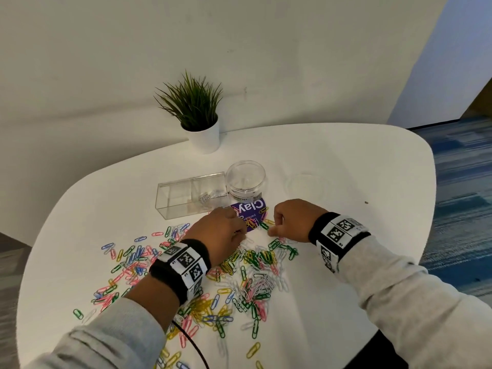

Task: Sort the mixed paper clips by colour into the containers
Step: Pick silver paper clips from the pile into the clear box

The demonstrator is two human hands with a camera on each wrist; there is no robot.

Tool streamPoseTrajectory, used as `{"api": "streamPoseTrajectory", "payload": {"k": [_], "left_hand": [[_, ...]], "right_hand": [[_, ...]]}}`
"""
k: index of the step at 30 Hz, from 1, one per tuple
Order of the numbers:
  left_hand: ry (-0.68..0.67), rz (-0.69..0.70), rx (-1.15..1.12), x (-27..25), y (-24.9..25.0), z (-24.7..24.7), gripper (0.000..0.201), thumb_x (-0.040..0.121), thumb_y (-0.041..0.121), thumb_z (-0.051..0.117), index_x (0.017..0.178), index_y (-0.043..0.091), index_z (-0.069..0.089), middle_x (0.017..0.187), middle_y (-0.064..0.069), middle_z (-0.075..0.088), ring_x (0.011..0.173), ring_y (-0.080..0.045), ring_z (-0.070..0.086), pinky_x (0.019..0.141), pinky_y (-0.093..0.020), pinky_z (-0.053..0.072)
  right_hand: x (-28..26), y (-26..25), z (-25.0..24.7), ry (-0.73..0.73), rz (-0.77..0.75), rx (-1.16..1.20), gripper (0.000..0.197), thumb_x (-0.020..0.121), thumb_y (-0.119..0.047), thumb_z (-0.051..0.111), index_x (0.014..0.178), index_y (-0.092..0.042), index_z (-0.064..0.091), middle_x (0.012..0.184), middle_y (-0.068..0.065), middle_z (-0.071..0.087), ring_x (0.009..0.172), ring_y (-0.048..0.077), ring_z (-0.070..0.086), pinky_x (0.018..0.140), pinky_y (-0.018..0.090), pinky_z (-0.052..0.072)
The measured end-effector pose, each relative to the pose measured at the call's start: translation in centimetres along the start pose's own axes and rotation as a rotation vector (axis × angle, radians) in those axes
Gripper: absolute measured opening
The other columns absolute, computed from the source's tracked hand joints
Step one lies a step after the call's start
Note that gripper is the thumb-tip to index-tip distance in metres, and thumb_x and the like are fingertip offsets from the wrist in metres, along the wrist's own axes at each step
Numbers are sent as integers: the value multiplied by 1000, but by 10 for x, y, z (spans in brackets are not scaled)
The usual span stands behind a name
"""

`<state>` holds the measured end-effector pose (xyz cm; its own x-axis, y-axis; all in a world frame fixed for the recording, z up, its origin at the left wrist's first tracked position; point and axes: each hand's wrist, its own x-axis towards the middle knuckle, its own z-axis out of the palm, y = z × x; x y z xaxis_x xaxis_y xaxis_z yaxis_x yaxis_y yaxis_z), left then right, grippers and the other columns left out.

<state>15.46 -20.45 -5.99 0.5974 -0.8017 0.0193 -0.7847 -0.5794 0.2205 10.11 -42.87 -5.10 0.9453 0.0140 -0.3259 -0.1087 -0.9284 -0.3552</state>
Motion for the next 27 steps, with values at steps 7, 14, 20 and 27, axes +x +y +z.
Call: {"api": "streamPoseTrajectory", "payload": {"k": [7,14,20,27], "left_hand": [[-67,93,46,6,5,4,18,94,28,59,108,26,70,101,2,58,97,-22,53,78,-31,44],[3,76,1,6,3,4,7,88,18,54,86,18,61,88,1,55,84,-20,50,75,-35,46],[-18,-307,-390,12,-1,-17,7,96,22,57,99,25,63,88,11,64,78,-5,61,68,-18,46],[-45,-631,-1085,14,2,-26,18,100,3,51,100,6,68,95,-17,72,69,-15,73,60,-23,59]], "right_hand": [[0,-1,2,9,-60,24,11,89,-26,61,92,-17,66,81,-9,58,79,13,57,66,25,41],[-11,11,-17,289,-40,458,12,88,-16,58,78,-18,52,74,-1,62,61,11,54,60,28,43],[-21,21,-24,299,160,1305,20,89,6,42,92,-9,56,71,11,60,53,18,50,48,28,39],[-31,33,-2,52,78,46,21,83,-44,71,94,-28,63,84,-18,50,87,10,54,70,24,38]]}}
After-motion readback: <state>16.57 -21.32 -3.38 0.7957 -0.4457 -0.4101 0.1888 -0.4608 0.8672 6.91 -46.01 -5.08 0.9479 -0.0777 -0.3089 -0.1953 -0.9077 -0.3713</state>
